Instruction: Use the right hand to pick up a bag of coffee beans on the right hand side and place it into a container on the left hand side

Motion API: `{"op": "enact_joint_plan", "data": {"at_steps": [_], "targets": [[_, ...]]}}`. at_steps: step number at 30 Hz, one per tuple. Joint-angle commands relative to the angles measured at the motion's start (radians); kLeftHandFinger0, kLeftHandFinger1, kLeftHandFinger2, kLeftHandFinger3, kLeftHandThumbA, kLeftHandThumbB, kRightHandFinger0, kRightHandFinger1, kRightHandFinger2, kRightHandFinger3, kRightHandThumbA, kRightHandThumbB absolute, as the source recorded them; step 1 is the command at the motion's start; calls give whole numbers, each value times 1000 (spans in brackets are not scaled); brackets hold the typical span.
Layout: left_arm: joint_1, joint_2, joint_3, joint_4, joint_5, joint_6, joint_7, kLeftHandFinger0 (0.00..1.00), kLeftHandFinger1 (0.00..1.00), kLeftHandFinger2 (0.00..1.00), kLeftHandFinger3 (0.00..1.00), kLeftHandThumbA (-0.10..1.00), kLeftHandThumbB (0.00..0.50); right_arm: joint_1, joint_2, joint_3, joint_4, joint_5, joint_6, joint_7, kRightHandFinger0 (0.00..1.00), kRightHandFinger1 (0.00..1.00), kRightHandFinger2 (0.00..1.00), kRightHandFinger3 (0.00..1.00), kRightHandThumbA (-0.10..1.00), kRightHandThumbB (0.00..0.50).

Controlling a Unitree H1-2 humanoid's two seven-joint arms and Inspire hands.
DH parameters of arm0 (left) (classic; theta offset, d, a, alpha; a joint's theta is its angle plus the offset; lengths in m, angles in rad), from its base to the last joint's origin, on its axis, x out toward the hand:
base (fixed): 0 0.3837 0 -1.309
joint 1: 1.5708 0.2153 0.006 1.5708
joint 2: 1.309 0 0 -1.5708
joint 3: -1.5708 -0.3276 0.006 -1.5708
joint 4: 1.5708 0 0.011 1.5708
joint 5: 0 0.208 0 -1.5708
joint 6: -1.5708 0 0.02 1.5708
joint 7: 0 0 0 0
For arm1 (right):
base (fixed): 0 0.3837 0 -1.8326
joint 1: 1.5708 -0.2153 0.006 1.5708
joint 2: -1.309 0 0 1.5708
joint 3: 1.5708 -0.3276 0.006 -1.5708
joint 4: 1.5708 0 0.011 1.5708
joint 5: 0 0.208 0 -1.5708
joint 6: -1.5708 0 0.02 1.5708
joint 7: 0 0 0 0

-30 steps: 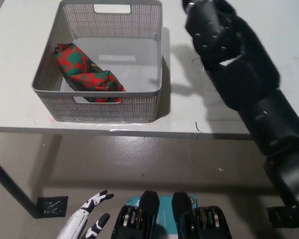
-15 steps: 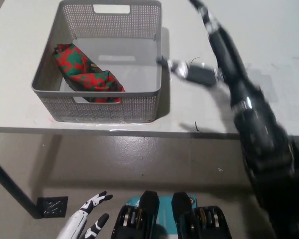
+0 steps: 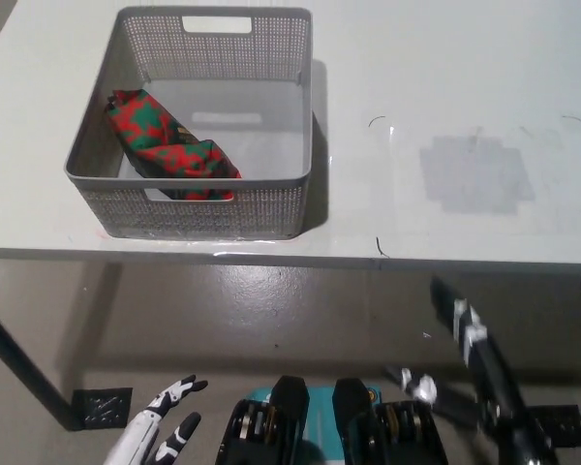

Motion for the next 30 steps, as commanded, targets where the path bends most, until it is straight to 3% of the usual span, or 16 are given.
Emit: {"op": "enact_joint_plan", "data": {"at_steps": [1,4,22,30], "targets": [[-38,5,45,9,-60,-46,32,1000,1000,1000,1000,1000,385,38,41,-60,178,220,-351,58,1000,1000,1000,1000,1000,263],[-41,-5,50,14,-73,-50,36,1000,1000,1000,1000,1000,361,13,36,-68,234,205,-366,52,1000,1000,1000,1000,1000,242],[-75,-17,81,13,-104,-60,30,1000,1000,1000,1000,1000,326,-54,24,-65,284,167,-378,57,1000,1000,1000,1000,1000,269],[-95,-18,80,11,-122,-46,20,1000,1000,1000,1000,1000,378,-67,15,-65,283,170,-378,64,1000,1000,1000,1000,1000,287]]}}
